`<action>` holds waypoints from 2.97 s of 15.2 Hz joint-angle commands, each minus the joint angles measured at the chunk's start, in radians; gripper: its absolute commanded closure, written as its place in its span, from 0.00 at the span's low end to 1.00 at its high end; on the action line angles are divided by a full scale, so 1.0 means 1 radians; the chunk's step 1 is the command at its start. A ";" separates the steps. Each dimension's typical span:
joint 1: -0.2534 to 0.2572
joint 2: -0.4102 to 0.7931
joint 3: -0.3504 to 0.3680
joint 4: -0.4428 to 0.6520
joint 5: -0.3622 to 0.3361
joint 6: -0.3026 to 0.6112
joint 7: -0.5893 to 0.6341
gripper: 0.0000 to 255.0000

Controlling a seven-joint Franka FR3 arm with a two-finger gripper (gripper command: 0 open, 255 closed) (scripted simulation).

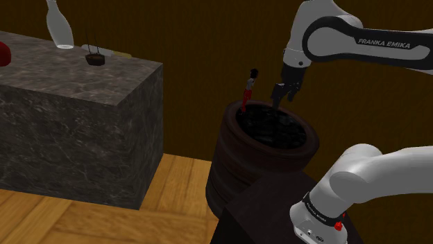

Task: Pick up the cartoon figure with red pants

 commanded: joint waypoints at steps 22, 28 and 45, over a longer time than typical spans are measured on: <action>-0.118 0.709 -0.174 0.659 0.009 0.170 -0.089 0.00; -0.163 0.935 -0.210 0.960 0.067 0.123 -0.127 0.00; -0.163 0.932 -0.209 0.856 0.066 0.225 -0.121 1.00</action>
